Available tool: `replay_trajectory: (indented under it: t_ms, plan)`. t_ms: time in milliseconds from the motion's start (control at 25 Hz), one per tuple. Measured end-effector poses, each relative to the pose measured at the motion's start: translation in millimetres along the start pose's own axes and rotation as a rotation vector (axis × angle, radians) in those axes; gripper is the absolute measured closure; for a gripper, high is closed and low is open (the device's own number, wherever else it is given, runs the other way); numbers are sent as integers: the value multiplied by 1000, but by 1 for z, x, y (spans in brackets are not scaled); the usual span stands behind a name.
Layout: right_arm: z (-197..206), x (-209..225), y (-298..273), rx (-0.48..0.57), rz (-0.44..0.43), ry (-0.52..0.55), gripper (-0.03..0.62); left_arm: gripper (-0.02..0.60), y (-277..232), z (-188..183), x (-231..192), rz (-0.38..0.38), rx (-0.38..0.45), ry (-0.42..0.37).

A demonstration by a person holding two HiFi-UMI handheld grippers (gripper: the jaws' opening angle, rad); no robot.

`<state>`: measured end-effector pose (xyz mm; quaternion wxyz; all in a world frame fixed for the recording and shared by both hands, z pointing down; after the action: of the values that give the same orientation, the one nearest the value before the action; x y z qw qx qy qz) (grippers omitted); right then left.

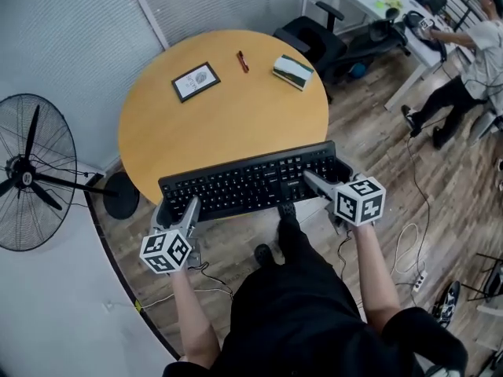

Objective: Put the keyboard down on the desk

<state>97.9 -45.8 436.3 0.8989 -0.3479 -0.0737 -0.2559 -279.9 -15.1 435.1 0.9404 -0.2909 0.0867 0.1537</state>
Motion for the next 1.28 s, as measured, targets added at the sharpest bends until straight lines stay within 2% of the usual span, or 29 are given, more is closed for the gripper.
replay_trajectory:
  t_ms: [440,800,1000,1280]
  plan:
    - [-71,55,-66,-29,-97,48,214,204,-58,-44,0,-96,21,36]
    - [-103,99,-112,-83,-172,67,214,204,-98,-58,8,-177,3,74]
    - [-104,119,-130,-125,-203,89,214,204,-113,-44,16,-215,-12,119]
    - [-80,124,-149,-202,-234,71,214,204,-115,-17,13,-249,-70,160]
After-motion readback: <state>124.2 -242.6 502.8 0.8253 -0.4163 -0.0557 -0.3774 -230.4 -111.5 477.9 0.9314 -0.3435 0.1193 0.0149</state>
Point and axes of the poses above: the fingertips, and each gripper's own axes: y backward along the fingers, x to its right, z out of its underside, the point moved 3 cm from there along y, backward along the fingers, and after that the axes turned 8 degrees about -x, right-handed, at the moved point
